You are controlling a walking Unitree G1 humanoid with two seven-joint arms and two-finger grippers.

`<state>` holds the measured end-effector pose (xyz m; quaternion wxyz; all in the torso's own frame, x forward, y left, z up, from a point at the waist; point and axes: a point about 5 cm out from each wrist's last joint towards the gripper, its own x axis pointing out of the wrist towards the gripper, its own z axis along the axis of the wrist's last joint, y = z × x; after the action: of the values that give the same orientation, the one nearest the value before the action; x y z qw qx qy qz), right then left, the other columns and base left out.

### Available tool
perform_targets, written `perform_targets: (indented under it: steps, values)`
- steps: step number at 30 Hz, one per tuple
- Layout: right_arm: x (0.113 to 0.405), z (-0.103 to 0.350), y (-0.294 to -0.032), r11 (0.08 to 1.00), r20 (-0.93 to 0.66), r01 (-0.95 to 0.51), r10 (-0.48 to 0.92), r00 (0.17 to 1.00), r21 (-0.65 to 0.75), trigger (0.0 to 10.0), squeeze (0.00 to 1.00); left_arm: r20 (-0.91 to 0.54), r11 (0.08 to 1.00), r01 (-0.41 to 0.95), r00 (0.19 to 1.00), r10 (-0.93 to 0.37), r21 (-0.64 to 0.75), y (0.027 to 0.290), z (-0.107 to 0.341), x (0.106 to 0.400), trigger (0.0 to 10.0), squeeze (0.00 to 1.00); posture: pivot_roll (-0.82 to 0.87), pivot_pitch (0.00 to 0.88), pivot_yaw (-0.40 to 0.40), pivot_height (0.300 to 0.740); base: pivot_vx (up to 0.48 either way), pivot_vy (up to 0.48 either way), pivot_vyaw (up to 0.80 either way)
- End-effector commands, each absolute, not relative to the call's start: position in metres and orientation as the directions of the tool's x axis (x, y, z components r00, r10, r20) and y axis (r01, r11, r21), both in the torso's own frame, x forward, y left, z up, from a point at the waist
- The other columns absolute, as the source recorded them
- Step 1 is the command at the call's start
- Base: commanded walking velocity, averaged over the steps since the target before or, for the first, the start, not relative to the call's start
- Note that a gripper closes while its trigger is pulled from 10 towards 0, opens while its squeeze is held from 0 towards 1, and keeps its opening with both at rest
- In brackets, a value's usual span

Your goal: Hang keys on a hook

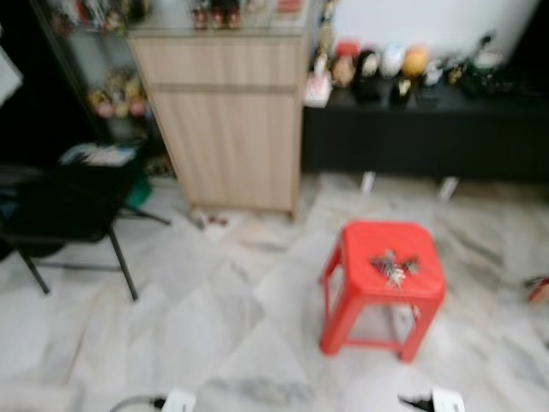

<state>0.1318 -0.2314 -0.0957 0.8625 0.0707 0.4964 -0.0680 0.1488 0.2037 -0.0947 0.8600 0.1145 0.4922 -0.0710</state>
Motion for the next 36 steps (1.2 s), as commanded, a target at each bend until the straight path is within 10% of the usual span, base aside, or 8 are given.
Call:
perform_targets:
  steps: [1,36]
  values:
    - [0.1281,-0.0963,-0.2342,0.979,-0.868,0.199,-0.056,0.493,0.05,10.0,0.0,-0.88,0.969,0.22,0.475,-0.008,0.11,0.2012,-0.0995,0.1378,10.0,0.0,-0.06,0.037,-0.035,0.74,0.0,0.0,0.0]
    - [0.1352,-0.0936,-0.2348,0.971,-0.852,0.229,-0.063,0.52,0.068,10.0,0.0,-0.865,0.976,0.204,0.501,-0.032,0.082,0.2012,-0.0963,0.1455,10.0,0.0,-0.04,0.08,-0.031,0.74,0.049,0.0,0.0]
